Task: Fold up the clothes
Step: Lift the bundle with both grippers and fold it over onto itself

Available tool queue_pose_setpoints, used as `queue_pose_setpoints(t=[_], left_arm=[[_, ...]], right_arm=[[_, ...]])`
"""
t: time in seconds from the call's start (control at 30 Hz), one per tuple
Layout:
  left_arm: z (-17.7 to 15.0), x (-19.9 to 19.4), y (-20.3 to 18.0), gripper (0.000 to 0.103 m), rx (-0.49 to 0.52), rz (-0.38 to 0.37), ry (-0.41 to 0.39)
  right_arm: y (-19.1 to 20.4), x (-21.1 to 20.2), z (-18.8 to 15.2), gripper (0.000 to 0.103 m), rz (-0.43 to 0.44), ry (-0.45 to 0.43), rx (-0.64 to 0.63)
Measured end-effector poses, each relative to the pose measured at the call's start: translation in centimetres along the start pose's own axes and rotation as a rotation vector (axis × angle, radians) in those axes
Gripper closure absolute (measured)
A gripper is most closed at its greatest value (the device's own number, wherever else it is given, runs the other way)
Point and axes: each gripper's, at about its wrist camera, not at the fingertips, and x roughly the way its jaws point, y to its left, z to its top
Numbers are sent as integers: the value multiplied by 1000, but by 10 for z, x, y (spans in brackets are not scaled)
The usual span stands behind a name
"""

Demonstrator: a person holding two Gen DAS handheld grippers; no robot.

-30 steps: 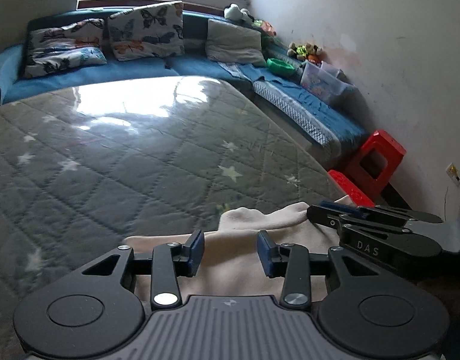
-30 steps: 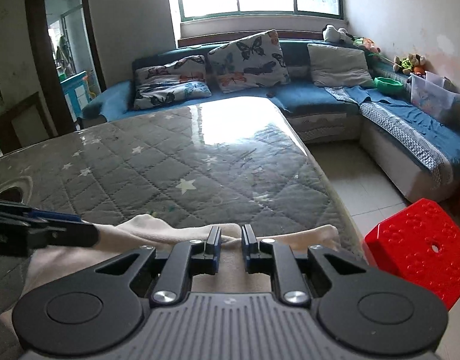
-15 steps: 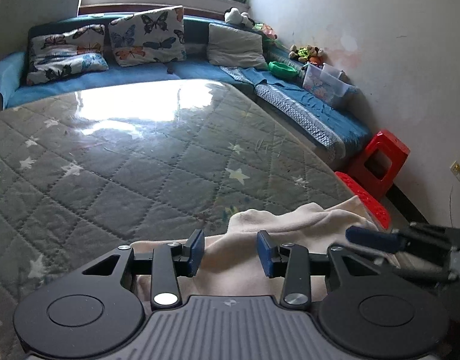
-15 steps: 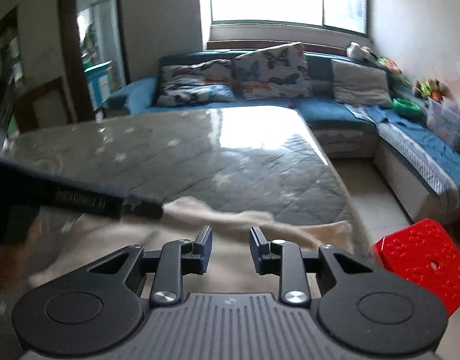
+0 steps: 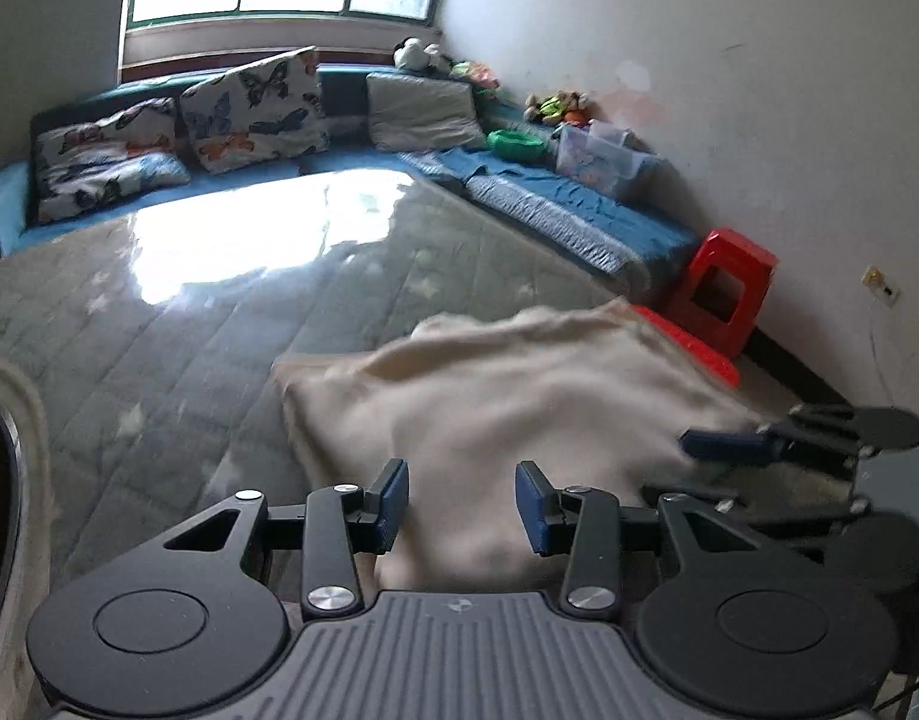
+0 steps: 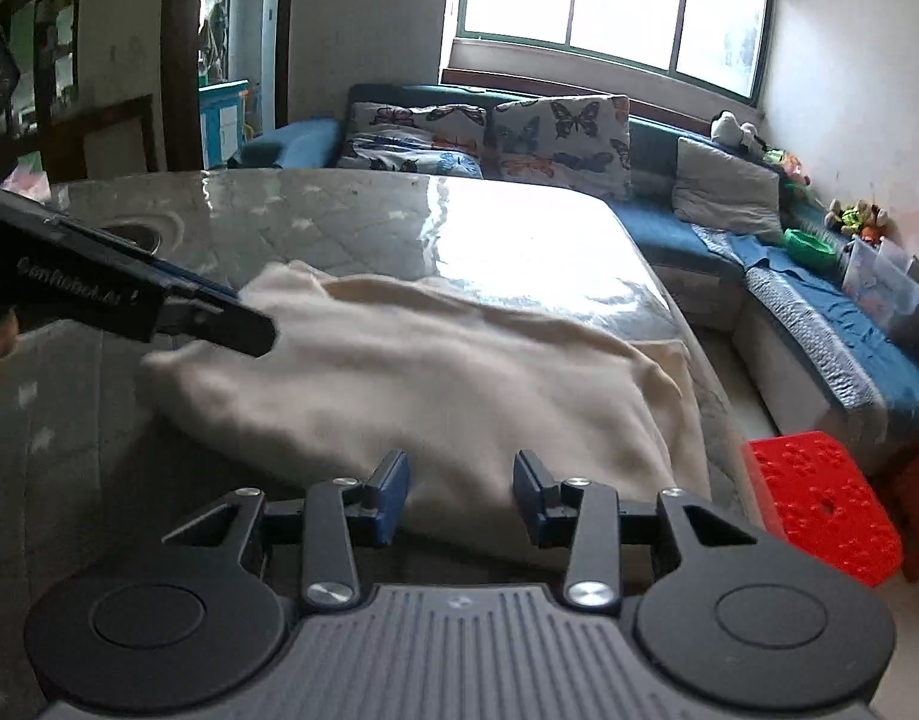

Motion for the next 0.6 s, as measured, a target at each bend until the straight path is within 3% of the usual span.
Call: queue_pose_setpoints(t=[0.17, 0.33, 0.47, 0.6], left_arm=[[-13, 2, 5, 60, -9, 41, 10], [-16, -5, 13, 60, -58, 31, 3], [-17, -12, 21, 60, -96, 39, -18], [-23, -8, 27, 58, -114, 65, 16]], right_arm=[[-13, -8, 0, 64, -23, -40, 81], [-27, -4, -9, 64, -14, 4, 116], [-34, -11, -7, 64, -28, -20, 146], [-38, -4, -11, 62, -44, 7, 151]])
